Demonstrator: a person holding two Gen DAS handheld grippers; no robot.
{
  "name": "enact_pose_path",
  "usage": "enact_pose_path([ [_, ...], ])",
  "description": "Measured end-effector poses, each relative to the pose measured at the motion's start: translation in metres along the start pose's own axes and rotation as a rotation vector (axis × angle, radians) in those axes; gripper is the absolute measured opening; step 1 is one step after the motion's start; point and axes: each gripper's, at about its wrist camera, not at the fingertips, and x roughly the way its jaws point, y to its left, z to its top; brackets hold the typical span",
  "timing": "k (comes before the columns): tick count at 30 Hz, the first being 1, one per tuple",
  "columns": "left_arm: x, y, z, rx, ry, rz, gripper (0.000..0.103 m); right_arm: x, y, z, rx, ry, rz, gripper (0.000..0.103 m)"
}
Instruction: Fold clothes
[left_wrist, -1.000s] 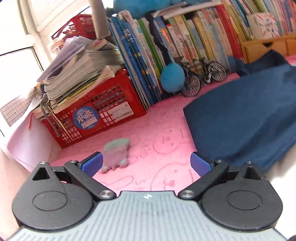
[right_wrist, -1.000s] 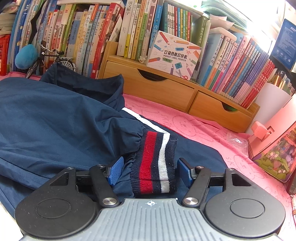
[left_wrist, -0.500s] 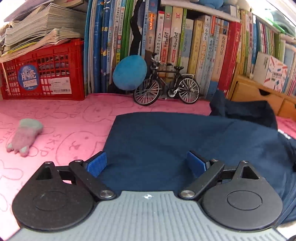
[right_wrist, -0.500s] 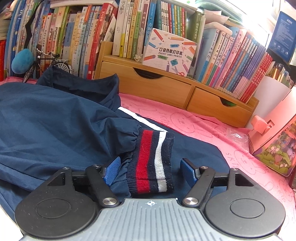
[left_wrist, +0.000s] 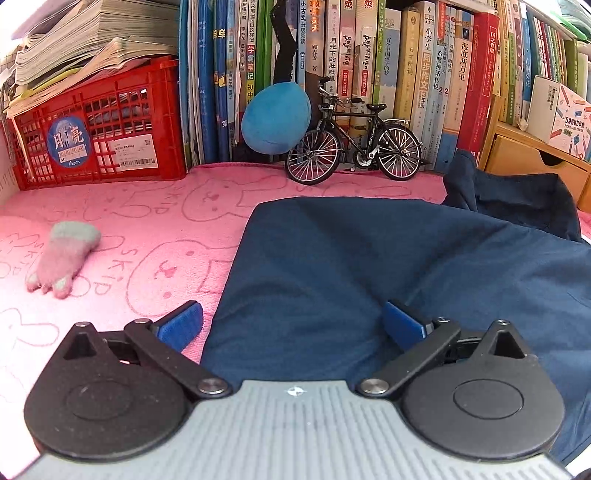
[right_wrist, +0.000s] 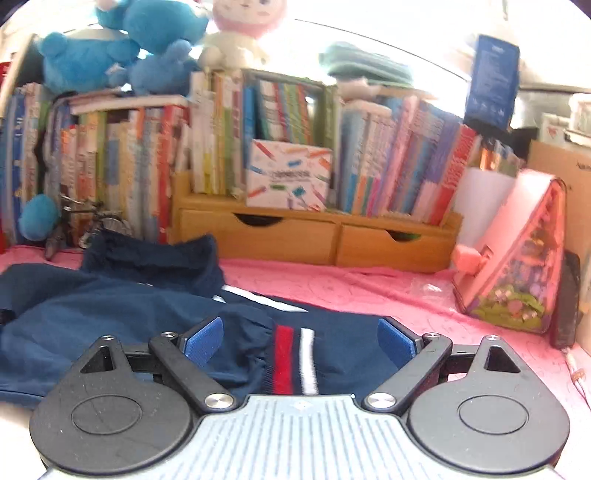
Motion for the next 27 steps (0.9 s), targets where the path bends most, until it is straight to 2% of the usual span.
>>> enact_pose_path([
  [5, 0.0, 0.0, 0.0, 0.0, 0.0, 0.001, 0.103, -0.008, 0.036, 0.025, 0.011, -0.042, 0.182, 0.094],
  [7, 0.0, 0.0, 0.0, 0.002, 0.001, 0.002, 0.103, 0.001, 0.05, 0.026, 0.051, 0.015, 0.318, 0.088],
  [8, 0.0, 0.0, 0.0, 0.003, 0.001, 0.003, 0.103, 0.008, 0.058, 0.025, 0.07, 0.054, 0.375, 0.073],
  [9, 0.0, 0.0, 0.0, 0.004, 0.001, 0.003, 0.103, 0.014, 0.067, 0.022, 0.067, 0.089, 0.394, 0.054],
  [10, 0.0, 0.0, 0.0, 0.005, 0.001, 0.004, 0.103, 0.02, 0.076, 0.017, 0.04, 0.118, 0.389, 0.048],
  [13, 0.0, 0.0, 0.001, 0.005, 0.002, 0.005, 0.103, 0.033, 0.086, -0.001, -0.049, 0.19, 0.325, 0.046],
  [15, 0.0, 0.0, 0.001, 0.006, 0.002, 0.005, 0.103, 0.038, 0.074, -0.017, -0.088, 0.218, 0.254, 0.046],
  [18, -0.001, 0.0, 0.001, 0.006, 0.002, 0.005, 0.103, 0.04, 0.036, -0.032, -0.056, 0.224, 0.191, 0.048],
  [19, -0.001, 0.0, 0.001, 0.006, 0.002, 0.005, 0.103, 0.041, 0.026, -0.034, -0.045, 0.232, 0.188, 0.045],
  [20, -0.001, 0.0, 0.001, 0.006, 0.002, 0.005, 0.103, 0.042, 0.017, -0.035, -0.039, 0.241, 0.189, 0.031],
  [21, -0.001, 0.0, 0.001, 0.006, 0.002, 0.005, 0.103, 0.043, 0.008, -0.037, -0.033, 0.249, 0.19, 0.022],
  [22, -0.001, 0.0, 0.001, 0.006, 0.002, 0.005, 0.103, 0.043, 0.004, -0.037, -0.036, 0.255, 0.191, 0.021],
  [25, -0.001, 0.0, 0.001, 0.006, 0.002, 0.005, 0.103, 0.037, 0.006, -0.031, -0.04, 0.258, 0.166, 0.021],
  [26, -0.001, 0.0, 0.001, 0.006, 0.002, 0.005, 0.103, 0.033, 0.01, -0.027, -0.029, 0.239, 0.175, 0.028],
  [27, -0.001, 0.0, 0.001, 0.006, 0.002, 0.005, 0.103, 0.029, 0.014, -0.023, -0.018, 0.216, 0.192, 0.039],
])
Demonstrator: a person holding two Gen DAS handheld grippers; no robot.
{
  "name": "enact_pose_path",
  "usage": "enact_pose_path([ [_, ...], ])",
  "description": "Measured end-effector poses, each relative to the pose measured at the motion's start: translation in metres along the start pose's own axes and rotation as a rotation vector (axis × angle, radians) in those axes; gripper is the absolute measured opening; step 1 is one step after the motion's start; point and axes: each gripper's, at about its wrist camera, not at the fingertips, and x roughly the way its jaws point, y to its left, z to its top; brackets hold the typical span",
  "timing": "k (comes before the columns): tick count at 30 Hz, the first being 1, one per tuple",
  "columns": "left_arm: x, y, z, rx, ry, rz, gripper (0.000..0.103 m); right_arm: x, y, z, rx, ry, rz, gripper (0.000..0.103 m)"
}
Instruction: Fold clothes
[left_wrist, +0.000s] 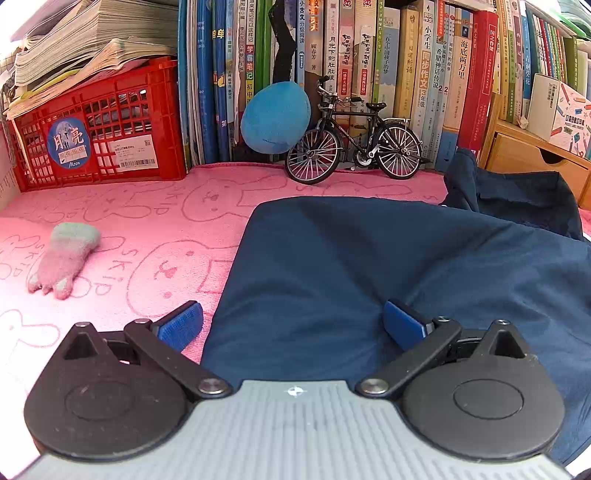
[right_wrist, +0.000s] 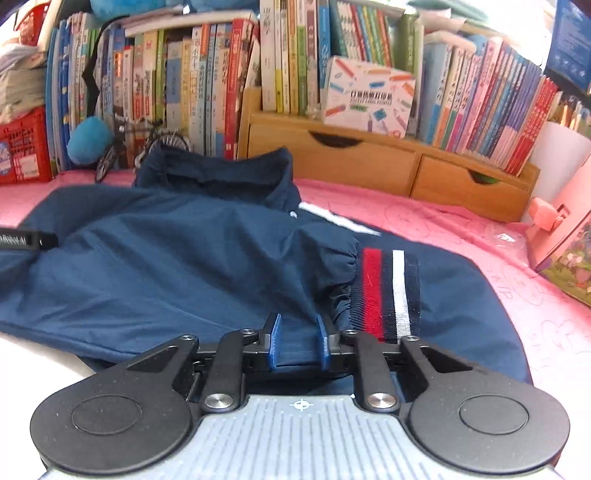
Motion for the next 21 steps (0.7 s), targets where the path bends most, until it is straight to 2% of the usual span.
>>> enact_pose_path([
  [3, 0.0, 0.0, 0.0, 0.0, 0.0, 0.0, 0.103, -0.005, 0.019, 0.015, 0.006, -0.061, 0.063, 0.057],
  [4, 0.0, 0.0, 0.0, 0.0, 0.0, 0.0, 0.103, -0.004, 0.028, 0.023, 0.003, -0.076, 0.084, 0.06],
  [5, 0.0, 0.0, 0.0, 0.0, 0.0, 0.0, 0.103, 0.001, 0.037, 0.029, -0.001, -0.085, 0.099, 0.068],
  [6, 0.0, 0.0, 0.0, 0.0, 0.0, 0.0, 0.103, 0.009, 0.048, 0.036, -0.006, -0.092, 0.112, 0.08],
  [8, 0.0, 0.0, 0.0, 0.0, 0.001, 0.001, 0.103, 0.029, 0.065, 0.046, -0.034, -0.082, 0.12, 0.09],
  [11, 0.0, 0.0, 0.001, 0.0, 0.001, 0.001, 0.103, 0.054, 0.072, 0.055, -0.059, -0.031, 0.076, 0.09],
  [15, 0.0, 0.0, 0.001, 0.0, 0.001, 0.001, 0.103, 0.067, 0.022, 0.048, 0.071, 0.007, 0.0, 0.091],
  [18, 0.0, 0.0, 0.001, 0.0, 0.001, 0.002, 0.103, 0.072, -0.023, 0.031, 0.217, -0.011, 0.073, 0.084],
  [21, 0.0, 0.0, 0.001, 0.0, 0.001, 0.002, 0.103, 0.074, -0.022, 0.025, 0.192, -0.037, 0.072, 0.083],
])
